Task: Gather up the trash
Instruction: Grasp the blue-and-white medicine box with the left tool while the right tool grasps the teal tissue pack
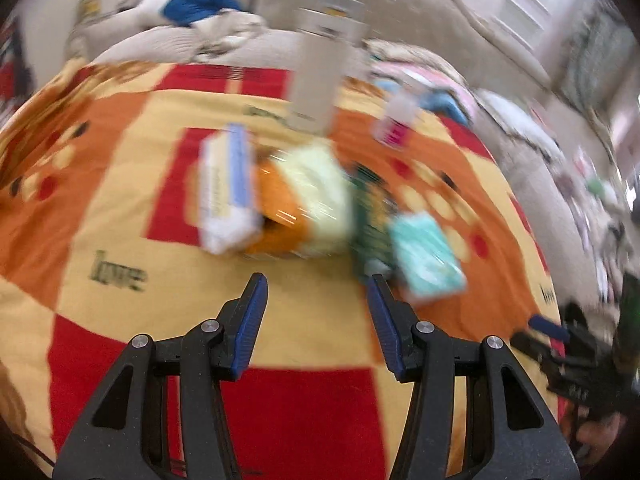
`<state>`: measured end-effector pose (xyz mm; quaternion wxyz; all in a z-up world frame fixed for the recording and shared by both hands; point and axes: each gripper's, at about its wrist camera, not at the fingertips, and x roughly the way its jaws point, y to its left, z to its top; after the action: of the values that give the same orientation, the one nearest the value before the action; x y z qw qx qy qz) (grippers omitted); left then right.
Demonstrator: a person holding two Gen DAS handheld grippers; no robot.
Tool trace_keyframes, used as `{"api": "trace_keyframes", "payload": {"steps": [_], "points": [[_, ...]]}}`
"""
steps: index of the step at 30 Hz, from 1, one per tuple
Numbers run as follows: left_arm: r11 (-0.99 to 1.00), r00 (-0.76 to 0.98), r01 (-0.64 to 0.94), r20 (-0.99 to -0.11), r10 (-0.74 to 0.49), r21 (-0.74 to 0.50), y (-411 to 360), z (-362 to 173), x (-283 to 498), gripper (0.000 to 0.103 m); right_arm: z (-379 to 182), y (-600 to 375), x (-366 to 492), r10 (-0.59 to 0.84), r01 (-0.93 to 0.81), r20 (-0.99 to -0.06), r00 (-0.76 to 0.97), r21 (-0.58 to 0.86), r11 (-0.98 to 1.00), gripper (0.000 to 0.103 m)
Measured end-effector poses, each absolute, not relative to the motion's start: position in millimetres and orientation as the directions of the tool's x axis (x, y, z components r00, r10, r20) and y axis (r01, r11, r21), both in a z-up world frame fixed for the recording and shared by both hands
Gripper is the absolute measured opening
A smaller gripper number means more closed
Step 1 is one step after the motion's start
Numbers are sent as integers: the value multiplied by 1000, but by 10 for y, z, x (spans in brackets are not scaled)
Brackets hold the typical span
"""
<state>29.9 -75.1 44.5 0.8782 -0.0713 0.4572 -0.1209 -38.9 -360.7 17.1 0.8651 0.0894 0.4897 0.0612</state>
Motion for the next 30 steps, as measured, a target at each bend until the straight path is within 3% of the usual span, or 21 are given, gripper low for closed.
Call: {"api": "trace_keyframes", "payload": {"steps": [6, 23, 24, 26, 30], "points": [[944, 543, 32, -788, -291, -327, -311, 358, 705, 58, 245, -3172, 22, 239, -68, -826, 511, 238, 969, 65], [935, 484, -6, -819, -308, -355, -241, 10, 1356, 59, -20, -2728, 712, 263, -116, -853, 450, 236, 965, 67], [937, 485, 2, -819, -307, -350, -242, 14, 1350, 58, -16, -2724, 707, 259, -120, -852, 454, 230, 966, 58], [938, 483, 22, -818, -312, -345, -239, 22, 1324, 43, -9, -2717, 683, 267, -136, -850, 454, 230, 964, 43], [942, 483, 29, -820, -306, -335, -190, 78, 1208, 40, 35, -2766, 587, 268, -145, -845, 464, 227, 963, 37]]}}
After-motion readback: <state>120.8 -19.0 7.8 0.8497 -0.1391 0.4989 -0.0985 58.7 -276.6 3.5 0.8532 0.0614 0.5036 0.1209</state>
